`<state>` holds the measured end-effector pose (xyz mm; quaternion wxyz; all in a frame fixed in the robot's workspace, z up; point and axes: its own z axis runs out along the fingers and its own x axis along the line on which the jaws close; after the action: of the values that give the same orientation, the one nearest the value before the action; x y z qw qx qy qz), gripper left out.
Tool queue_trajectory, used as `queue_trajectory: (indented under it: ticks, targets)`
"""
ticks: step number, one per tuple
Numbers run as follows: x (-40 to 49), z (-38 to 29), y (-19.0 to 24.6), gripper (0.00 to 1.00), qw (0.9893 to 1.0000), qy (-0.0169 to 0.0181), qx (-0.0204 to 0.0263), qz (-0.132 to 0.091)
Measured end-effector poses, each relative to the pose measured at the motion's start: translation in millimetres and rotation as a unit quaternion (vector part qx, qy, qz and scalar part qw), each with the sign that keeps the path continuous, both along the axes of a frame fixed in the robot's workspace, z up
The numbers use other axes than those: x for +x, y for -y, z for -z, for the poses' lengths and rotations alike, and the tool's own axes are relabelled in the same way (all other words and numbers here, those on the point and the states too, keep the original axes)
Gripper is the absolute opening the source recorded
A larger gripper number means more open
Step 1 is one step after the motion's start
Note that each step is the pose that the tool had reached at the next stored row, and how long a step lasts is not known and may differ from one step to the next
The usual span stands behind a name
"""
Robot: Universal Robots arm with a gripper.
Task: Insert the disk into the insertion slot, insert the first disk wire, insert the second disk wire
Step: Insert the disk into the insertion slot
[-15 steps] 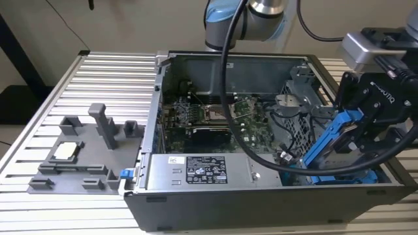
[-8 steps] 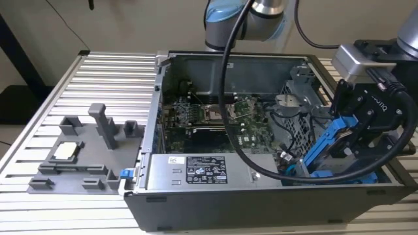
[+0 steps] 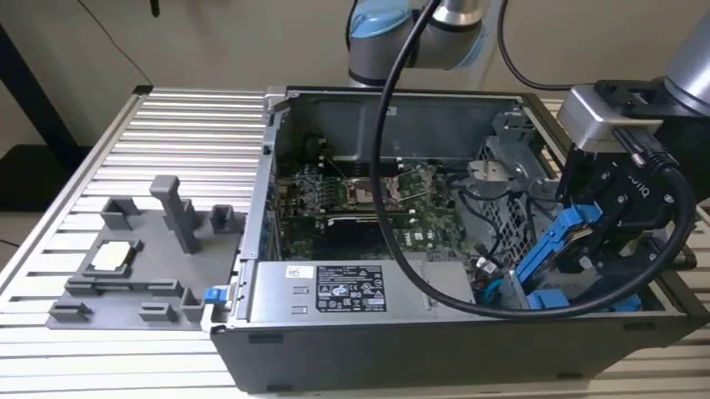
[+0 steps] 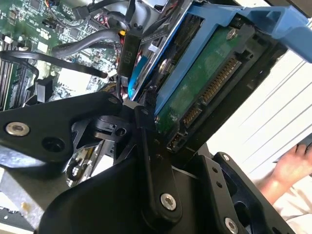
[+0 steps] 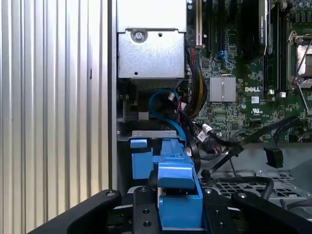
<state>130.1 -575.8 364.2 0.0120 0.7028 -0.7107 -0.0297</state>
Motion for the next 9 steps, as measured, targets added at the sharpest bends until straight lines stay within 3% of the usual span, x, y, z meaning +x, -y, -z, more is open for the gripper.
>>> queue_trajectory:
  ticks: [5,6,8,9]
  targets:
    - [0.0,0.2,0.0,0.33,1.0000,0.0000,0.0000,0.000]
    - [0.0,0.2,0.0,0.40,1.0000,0.0000,0.0000,0.000]
    - [0.0,0.3,0.0,0.40,1.0000,0.0000,0.0000,0.000]
    - [0.0,0.4,0.0,0.47,1.0000,0.0000,0.0001,0.000]
